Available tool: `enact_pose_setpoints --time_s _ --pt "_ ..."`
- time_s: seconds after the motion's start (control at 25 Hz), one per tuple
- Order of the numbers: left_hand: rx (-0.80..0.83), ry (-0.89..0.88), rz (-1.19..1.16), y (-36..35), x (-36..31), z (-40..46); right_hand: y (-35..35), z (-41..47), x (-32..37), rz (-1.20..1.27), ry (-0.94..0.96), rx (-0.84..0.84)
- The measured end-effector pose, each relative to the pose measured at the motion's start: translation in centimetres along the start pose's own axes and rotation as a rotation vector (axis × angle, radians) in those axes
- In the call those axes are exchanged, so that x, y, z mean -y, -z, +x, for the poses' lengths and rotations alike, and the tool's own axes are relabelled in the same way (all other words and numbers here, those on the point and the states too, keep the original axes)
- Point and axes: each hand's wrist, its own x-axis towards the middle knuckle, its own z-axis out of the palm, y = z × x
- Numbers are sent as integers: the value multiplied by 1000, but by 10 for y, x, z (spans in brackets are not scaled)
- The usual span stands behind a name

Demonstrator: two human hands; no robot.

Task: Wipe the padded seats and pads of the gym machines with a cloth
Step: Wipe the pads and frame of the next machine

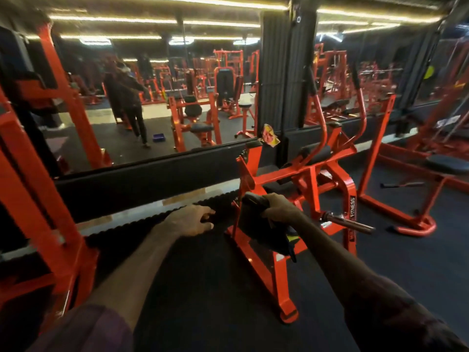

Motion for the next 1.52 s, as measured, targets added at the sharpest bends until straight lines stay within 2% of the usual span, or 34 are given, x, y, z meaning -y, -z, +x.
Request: enact_pose_setpoints --time_s 0.2,0.4,0.6,0.8,1.04,1.28,1.4,1.52 --pt "-51 25 -38 57 84 146 -5 167 33 33 26 -25" --pt "-54 38 -86 71 164 284 -46 322 47 1 34 -16" --pt "-13 28 -135 81 260 445 -92 501 36 -34 -28 -3" --pt "70 -21 -116 124 341 609 -115 646 24 -104 -168 18" --pt "114 -183 -7 135 388 796 -135 788 -10 -117 -309 -69" --pt "162 -325 68 120 426 1008 -161 953 -89 -194 -406 -109" --pt "238 -395 141 125 433 1102 -159 1021 -123 -159 -493 -132" --pt "224 -486 171 131 430 1203 -153 1079 -160 -114 -590 -155"
